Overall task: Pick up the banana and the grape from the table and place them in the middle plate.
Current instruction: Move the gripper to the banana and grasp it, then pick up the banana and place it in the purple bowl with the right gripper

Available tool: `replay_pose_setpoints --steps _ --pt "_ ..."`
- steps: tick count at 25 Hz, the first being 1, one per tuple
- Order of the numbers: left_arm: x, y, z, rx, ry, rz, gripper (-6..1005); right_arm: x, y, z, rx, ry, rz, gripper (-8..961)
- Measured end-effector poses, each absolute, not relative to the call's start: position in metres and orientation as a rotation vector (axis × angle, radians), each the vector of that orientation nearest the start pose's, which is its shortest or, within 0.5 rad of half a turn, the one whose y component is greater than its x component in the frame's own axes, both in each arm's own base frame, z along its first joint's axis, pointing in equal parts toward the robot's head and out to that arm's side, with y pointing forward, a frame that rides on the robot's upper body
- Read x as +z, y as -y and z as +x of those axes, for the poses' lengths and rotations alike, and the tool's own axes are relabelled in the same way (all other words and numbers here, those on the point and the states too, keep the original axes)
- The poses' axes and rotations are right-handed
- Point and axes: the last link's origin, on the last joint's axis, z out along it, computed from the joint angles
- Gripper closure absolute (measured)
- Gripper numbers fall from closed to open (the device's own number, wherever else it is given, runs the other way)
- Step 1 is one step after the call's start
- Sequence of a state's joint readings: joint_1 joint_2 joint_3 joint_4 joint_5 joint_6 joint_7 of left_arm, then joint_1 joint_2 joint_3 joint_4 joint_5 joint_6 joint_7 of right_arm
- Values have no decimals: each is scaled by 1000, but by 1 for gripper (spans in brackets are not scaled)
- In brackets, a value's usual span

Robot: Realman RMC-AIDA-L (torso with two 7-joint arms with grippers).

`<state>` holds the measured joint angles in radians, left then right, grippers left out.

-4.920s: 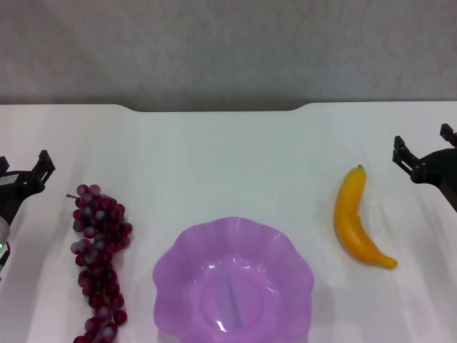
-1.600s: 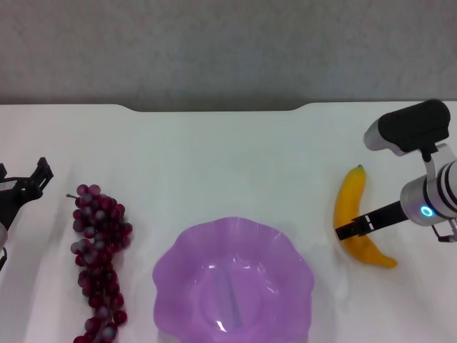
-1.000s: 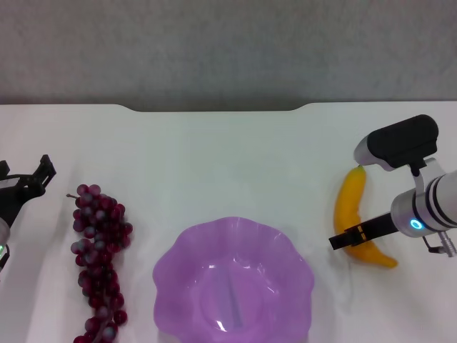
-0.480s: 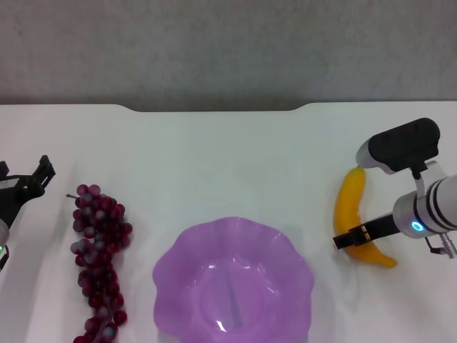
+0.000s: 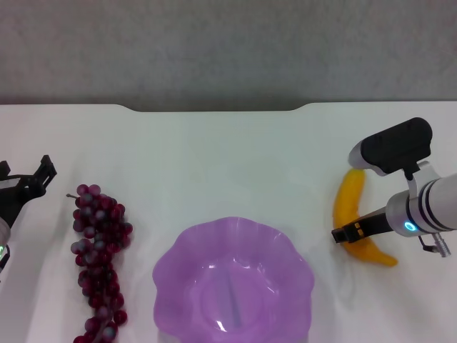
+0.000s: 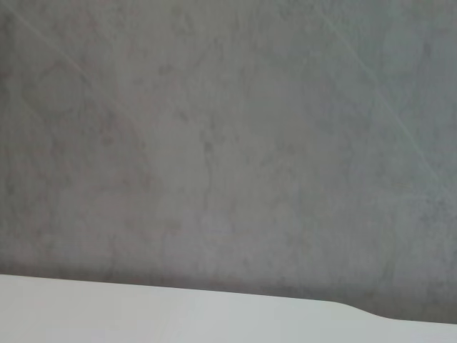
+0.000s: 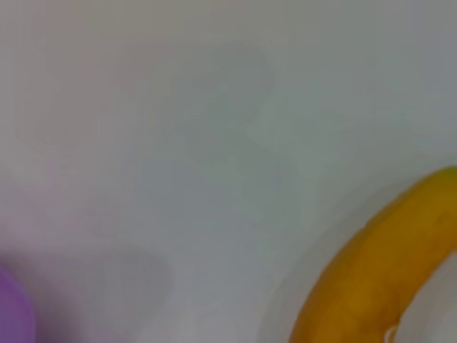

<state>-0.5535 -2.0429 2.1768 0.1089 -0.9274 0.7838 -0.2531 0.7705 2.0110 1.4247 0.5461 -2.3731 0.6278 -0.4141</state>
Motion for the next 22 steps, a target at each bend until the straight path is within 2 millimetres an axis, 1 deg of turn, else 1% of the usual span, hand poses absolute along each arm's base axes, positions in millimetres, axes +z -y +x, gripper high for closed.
replay_pose_setpoints --steps 9,14,17,19,22 --pt "-2 -371 -364 -513 882 -1495 176 -69 -411 272 -314 -1060 -2216 399" --pt "-2 -370 -364 -512 884 -1491 176 -69 -414 273 -304 -1004 -2209 434" --pt "-1 -369 -366 -509 886 -1488 177 -69 -414 271 -277 -971 -2210 434" --pt "-1 -369 -367 -506 887 -1486 177 -68 -411 266 -235 -953 -2221 433" --pt "0 -369 -367 -505 886 -1486 177 -63 -405 249 -141 -877 -2249 433"
